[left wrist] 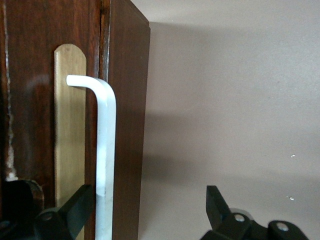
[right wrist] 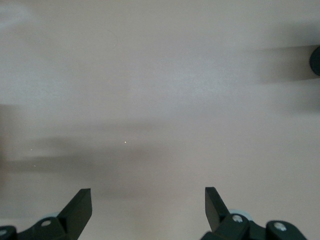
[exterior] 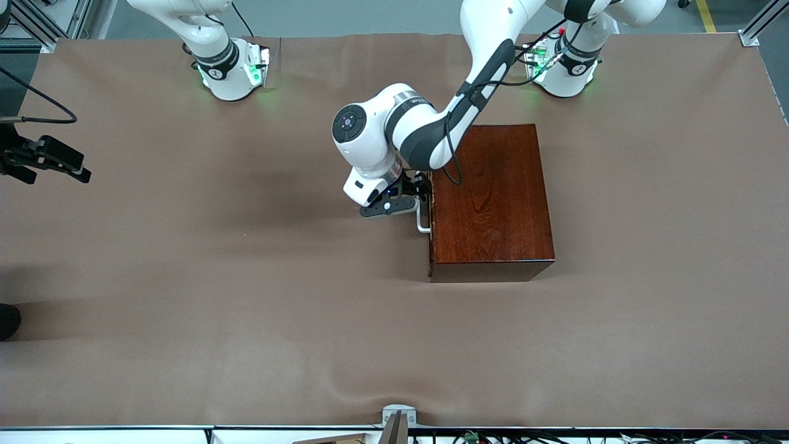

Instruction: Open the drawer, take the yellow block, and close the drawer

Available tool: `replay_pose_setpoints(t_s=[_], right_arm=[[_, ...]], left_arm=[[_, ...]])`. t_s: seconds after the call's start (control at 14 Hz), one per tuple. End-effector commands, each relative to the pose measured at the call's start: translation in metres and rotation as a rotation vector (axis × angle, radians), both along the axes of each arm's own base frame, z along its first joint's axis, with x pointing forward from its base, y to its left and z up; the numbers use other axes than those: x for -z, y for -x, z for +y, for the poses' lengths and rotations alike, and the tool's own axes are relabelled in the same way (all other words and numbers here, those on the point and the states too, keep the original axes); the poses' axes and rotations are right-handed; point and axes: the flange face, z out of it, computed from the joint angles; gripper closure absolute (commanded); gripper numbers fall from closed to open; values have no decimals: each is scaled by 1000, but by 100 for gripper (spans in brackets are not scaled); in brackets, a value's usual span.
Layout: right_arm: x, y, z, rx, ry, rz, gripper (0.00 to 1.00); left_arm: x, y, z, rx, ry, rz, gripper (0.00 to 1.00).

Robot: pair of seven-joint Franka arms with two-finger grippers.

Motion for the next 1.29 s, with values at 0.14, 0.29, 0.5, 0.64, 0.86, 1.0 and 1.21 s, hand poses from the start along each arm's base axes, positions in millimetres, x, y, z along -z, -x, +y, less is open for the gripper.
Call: replay_pose_setpoints(t_s=[0.14, 0.29, 0.5, 0.64, 0.86, 1.0, 1.21], right_arm=[[-4, 2, -2, -5, -14, -5, 0], [-4, 2, -1, -6, -14, -5, 0], [-4, 2, -2, -5, -14, -5, 0], [-4, 2, -2, -5, -14, -5, 0], [-4, 2, -2, -5, -14, -5, 0], [-4, 2, -1, -7, -14, -5, 0], [-4, 2, -1, -7, -14, -5, 0]], left_arm=[[-5, -5, -6, -23, 21, -43, 0], [-5, -6, -9, -23, 39, -56, 0], [-7, -7, -11, -32, 57, -68, 0], [-6, -7, -12, -33, 63, -68, 0], [-7, -9, -17, -23, 98, -89, 0], [-7, -9, -18, -17, 103, -89, 0], [-12, -11, -23, -7, 144, -114, 0]])
